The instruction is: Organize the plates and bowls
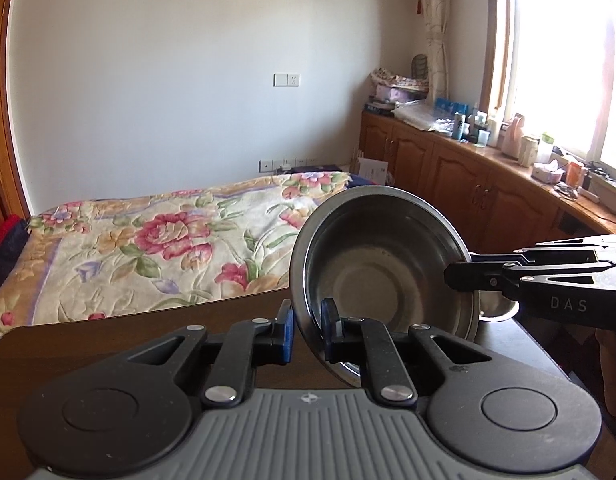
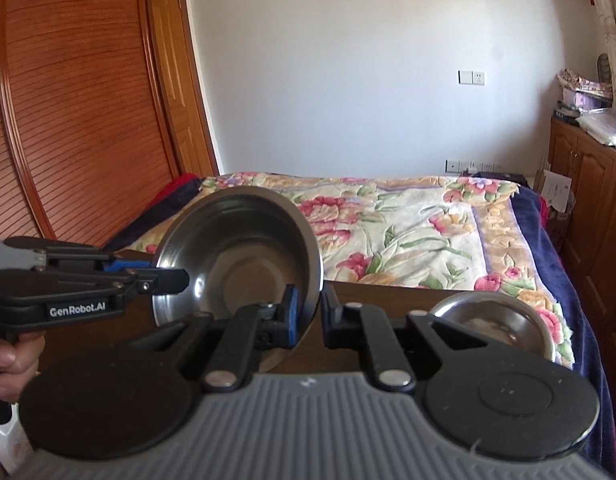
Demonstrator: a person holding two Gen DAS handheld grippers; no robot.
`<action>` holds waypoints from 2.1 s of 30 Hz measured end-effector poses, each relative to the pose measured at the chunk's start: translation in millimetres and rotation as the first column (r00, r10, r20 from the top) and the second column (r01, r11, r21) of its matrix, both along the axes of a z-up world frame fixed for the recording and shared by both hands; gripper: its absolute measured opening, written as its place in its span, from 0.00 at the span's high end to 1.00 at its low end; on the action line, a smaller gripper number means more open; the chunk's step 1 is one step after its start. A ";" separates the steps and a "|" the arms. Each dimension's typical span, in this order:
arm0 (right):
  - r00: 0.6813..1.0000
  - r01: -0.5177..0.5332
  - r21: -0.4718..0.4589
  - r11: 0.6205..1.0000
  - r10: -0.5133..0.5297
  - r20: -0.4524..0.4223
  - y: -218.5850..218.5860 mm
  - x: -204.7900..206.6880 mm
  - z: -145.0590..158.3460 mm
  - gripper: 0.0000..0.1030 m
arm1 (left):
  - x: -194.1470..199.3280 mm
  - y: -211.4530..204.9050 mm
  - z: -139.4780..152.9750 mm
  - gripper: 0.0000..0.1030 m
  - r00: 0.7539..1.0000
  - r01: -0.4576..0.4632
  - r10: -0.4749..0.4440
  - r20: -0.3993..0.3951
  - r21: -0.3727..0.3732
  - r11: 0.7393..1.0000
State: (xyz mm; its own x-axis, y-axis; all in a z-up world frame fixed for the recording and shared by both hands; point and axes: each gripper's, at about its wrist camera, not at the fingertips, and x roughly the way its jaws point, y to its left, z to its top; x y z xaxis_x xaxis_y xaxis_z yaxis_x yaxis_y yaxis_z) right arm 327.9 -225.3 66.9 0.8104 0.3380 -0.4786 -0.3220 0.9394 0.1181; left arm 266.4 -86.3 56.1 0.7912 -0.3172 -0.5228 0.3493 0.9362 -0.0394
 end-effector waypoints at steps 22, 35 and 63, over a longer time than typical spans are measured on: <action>1.000 0.008 -0.002 1.000 -0.008 0.010 3.8 -76.9 -13.8 0.89 | -100.1 23.5 -7.3 0.88 0.997 0.079 -0.079 0.015 -0.030 0.996; 1.000 0.011 -0.021 1.000 -0.012 -0.015 9.6 -120.2 -39.5 0.89 | -143.8 29.2 -37.3 0.88 0.991 0.124 -0.127 -0.037 -0.055 0.991; 0.999 -0.031 -0.169 0.985 0.032 0.002 23.8 -137.1 -69.2 0.88 | -157.0 19.7 -75.4 0.87 0.989 0.135 -0.132 -0.061 0.045 0.990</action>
State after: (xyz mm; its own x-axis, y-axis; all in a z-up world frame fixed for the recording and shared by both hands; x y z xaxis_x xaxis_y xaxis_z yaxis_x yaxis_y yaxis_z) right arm 190.8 -201.5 -2.3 0.8029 0.2778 -0.5274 -0.3518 0.9351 -0.0431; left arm 109.4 -66.6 -19.3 0.7117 -0.3909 -0.5837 0.4697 0.8826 -0.0184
